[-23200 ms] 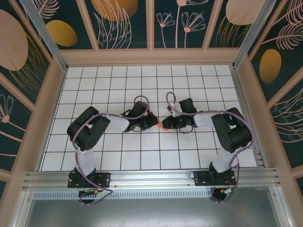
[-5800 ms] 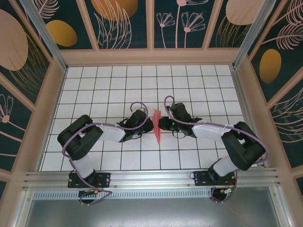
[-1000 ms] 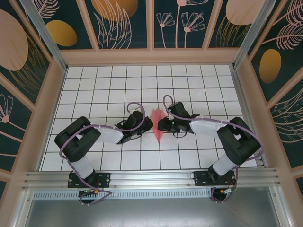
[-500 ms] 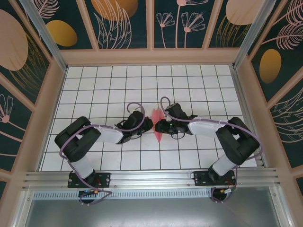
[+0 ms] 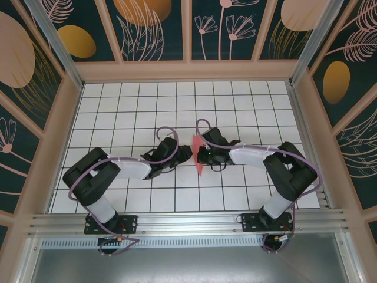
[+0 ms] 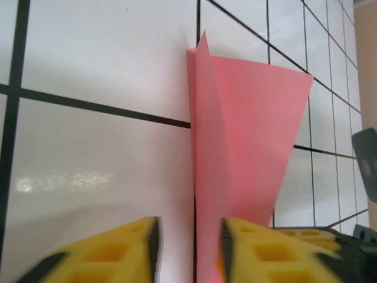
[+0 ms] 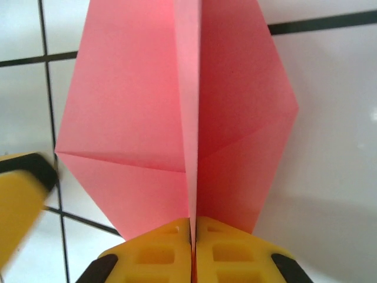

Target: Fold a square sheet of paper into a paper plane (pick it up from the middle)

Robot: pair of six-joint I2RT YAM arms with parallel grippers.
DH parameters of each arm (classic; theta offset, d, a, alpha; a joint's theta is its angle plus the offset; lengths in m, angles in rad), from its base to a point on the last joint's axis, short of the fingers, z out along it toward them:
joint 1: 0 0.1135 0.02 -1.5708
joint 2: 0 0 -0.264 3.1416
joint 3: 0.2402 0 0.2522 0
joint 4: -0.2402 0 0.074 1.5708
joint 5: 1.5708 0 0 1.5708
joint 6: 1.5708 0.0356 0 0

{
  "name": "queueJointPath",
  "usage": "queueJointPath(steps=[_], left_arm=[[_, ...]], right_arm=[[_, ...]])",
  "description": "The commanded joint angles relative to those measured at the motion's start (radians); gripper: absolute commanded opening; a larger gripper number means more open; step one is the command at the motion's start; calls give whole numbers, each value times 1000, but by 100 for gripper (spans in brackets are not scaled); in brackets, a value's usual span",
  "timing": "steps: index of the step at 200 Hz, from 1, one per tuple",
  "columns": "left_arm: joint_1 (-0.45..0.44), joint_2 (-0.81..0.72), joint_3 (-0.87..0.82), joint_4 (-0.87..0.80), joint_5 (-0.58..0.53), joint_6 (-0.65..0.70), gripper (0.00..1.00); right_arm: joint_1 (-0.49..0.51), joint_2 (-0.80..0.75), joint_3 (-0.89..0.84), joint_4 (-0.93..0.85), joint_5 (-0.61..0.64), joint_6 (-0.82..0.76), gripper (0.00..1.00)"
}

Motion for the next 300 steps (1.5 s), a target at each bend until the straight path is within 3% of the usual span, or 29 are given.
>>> queueJointPath(steps=[1,44,136,171,214,250,300], left_arm=[[13,-75,4,-98,-76,7,50],[31,-139,4,-258,-198,2,72],[42,-143,9,-356,-286,-12,98],[44,-143,8,-361,-285,-15,98],[53,-134,14,-379,-276,-16,99],[63,-133,17,-391,-264,-8,98],[67,-130,19,-405,-255,0,99]], right_arm=[[4,-19,43,-109,103,-33,8],[-12,-18,95,-228,208,-121,6],[-24,79,134,-181,183,-76,21],[-23,93,140,-180,200,-57,21],[-40,105,170,-197,235,-67,9],[-93,123,246,-206,268,-143,7],[-198,280,417,-220,251,-307,5]])
